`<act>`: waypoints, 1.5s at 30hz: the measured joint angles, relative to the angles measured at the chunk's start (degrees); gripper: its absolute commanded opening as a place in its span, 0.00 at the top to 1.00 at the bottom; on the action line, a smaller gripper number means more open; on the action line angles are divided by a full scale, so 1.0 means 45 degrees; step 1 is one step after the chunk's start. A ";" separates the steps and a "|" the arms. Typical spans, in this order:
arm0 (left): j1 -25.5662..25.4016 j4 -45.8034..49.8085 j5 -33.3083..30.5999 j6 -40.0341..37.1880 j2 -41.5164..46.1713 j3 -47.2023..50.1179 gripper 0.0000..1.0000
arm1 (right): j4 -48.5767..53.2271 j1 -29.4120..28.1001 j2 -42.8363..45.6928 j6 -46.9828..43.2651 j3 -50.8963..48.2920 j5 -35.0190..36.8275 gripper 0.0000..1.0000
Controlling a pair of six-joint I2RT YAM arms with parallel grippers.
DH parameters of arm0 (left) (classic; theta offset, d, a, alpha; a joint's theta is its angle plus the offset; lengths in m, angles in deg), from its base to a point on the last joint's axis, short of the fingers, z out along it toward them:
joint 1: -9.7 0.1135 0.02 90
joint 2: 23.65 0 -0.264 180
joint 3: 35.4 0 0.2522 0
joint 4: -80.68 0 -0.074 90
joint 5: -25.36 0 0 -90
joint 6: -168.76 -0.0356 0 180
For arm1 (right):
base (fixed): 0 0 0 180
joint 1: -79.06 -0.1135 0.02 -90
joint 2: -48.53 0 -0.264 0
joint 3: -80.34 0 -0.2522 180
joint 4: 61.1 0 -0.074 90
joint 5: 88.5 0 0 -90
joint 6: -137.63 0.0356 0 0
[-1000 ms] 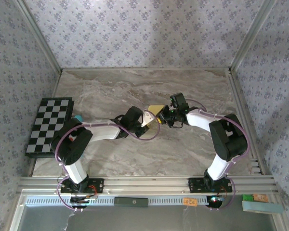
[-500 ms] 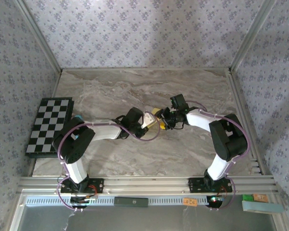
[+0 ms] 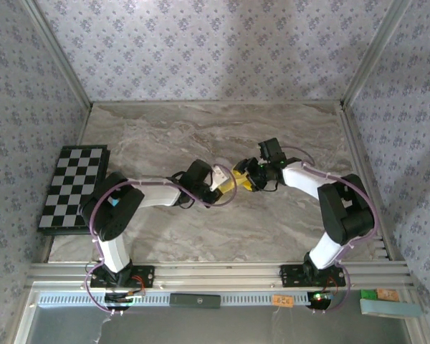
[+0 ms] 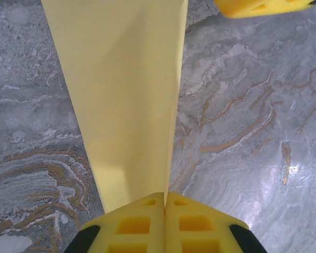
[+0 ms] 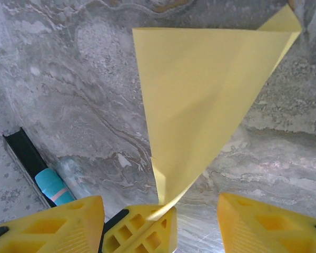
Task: Fold a paper plane with a square sheet of paper (pick it up from the middle)
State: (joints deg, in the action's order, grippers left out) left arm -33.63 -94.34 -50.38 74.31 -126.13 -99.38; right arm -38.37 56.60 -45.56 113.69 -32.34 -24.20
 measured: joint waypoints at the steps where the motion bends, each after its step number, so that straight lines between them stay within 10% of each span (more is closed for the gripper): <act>1: 0.0078 -0.0034 0.0170 0.0185 -0.0044 0.0000 0.98 | 0.0024 0.0024 0.0068 -0.0083 0.0000 0.0029 0.40; 23: 0.1078 0.1253 0.3288 0.4575 -0.1302 -0.1593 1.00 | -0.0350 0.0418 0.1001 -0.4226 -0.0928 0.0986 0.39; 45: 0.1477 -0.1093 0.4459 0.9879 -0.1807 -0.0952 1.00 | -0.4546 0.0165 -0.1234 -0.5217 -0.1341 -0.2239 0.51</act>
State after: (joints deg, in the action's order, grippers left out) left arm -26.99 -99.26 -30.32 118.77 -134.26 -103.66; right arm -58.83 57.34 -51.11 90.21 -38.38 -34.27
